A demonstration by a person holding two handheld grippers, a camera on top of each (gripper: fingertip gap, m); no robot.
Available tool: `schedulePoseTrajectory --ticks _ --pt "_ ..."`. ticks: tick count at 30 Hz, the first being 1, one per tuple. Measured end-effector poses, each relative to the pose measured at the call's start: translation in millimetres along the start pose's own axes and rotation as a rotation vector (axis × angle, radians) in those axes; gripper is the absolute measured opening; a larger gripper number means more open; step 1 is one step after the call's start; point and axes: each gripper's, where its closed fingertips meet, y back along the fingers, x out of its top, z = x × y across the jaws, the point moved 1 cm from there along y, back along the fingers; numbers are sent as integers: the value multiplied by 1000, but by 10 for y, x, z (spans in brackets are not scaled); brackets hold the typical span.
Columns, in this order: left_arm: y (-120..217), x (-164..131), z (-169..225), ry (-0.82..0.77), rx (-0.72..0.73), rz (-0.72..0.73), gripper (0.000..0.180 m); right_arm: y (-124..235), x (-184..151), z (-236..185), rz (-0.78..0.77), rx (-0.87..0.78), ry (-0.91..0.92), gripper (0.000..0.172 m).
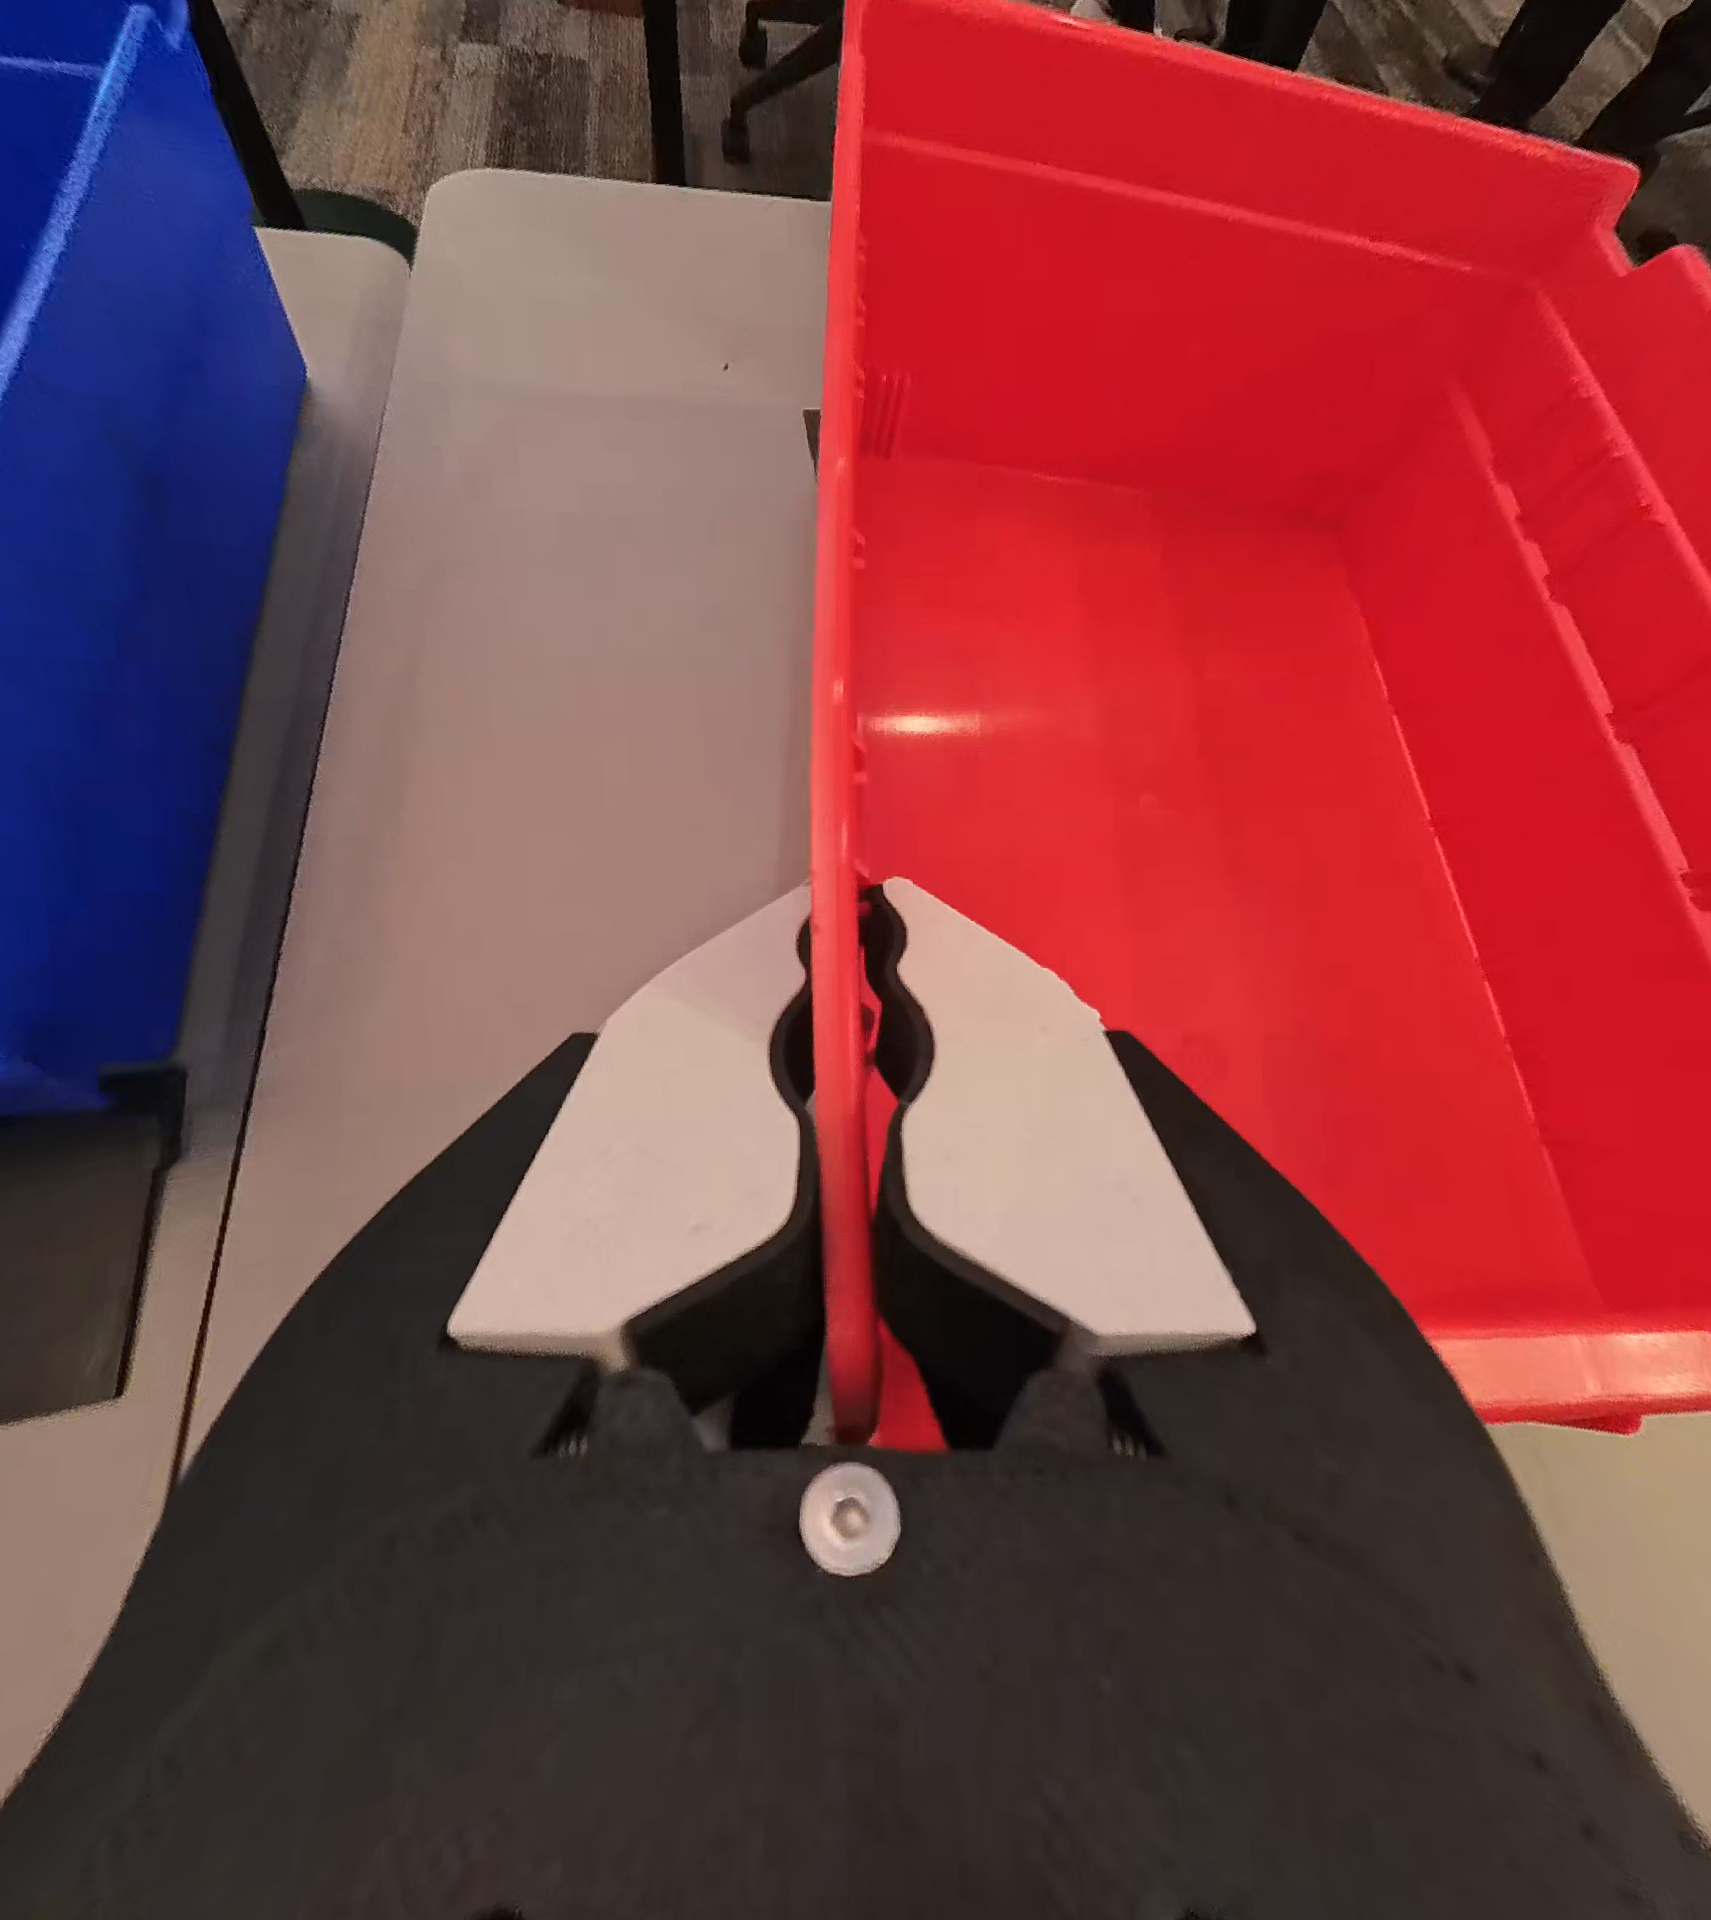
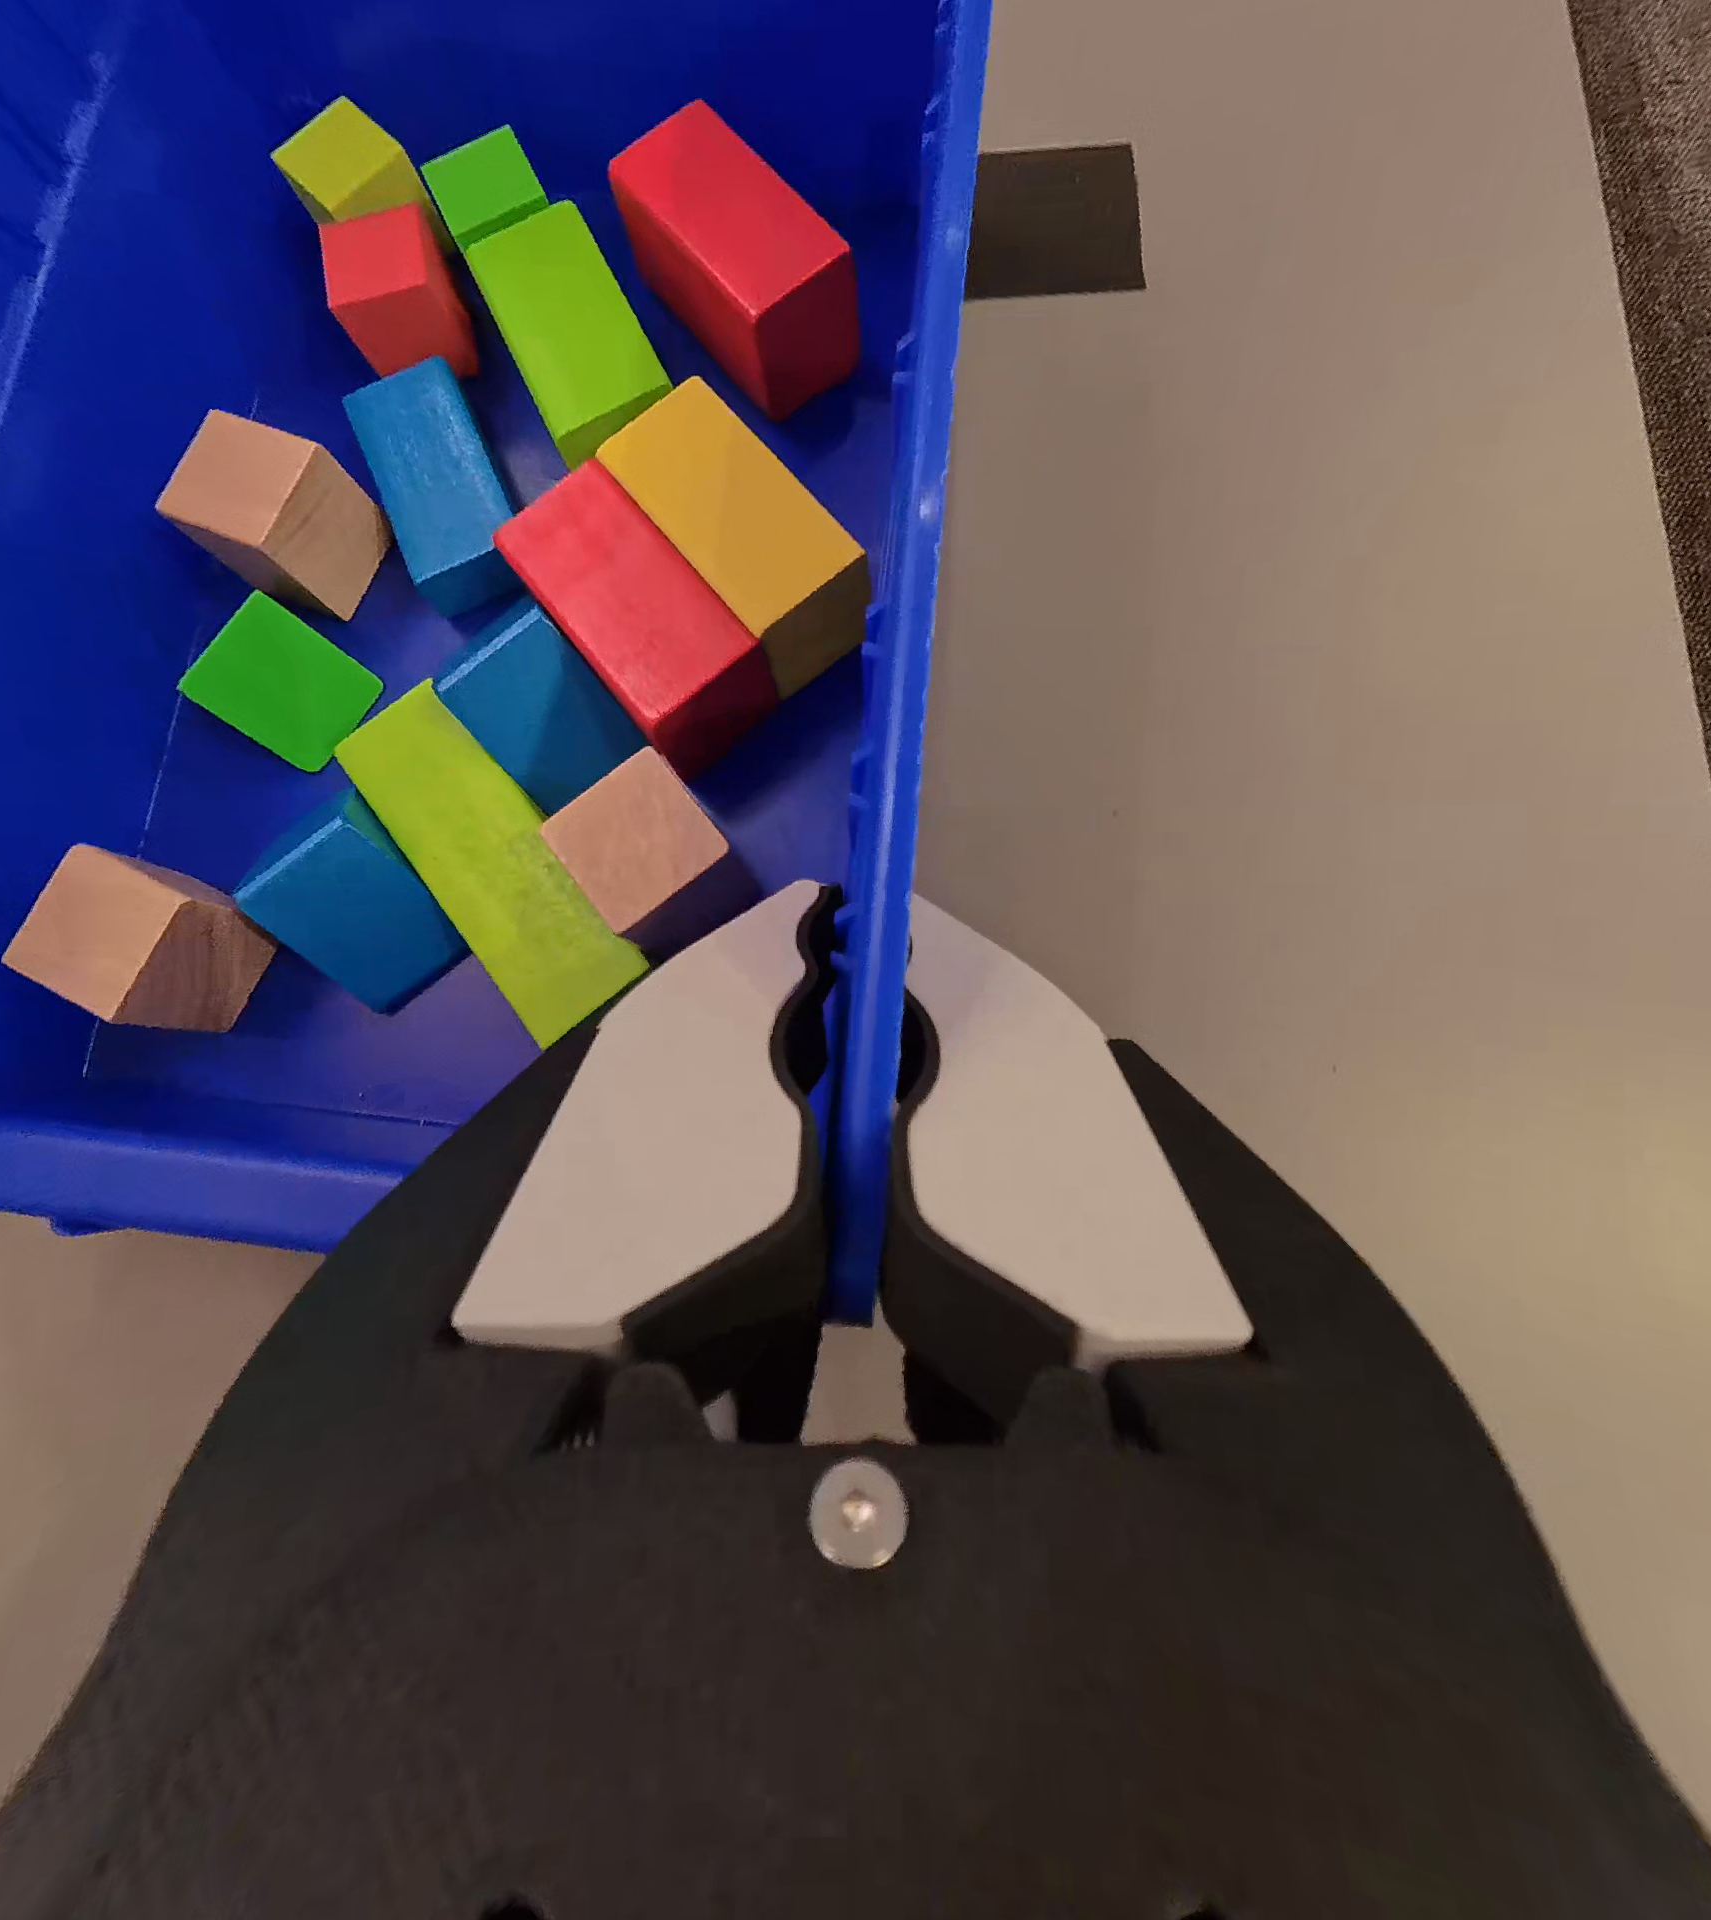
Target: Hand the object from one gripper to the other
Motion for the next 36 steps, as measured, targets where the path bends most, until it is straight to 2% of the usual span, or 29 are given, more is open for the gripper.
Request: schedulePoseTrajectory --ticks 10,18,26,36 --pt "528 1 22 23 -68 63 5 573 -402 -226 -111 150 100 4" --pt "832 103 142 -4 -65 102 5 826 -710 -748 -171 283 248 3" --pt "1208 171 155 -49 -101 165 5 841 -756 -1516 -207 411 401 4" --pt "1500 270 252 -48 -165 258 5 443 -788 -2970 -250 575 546 5"
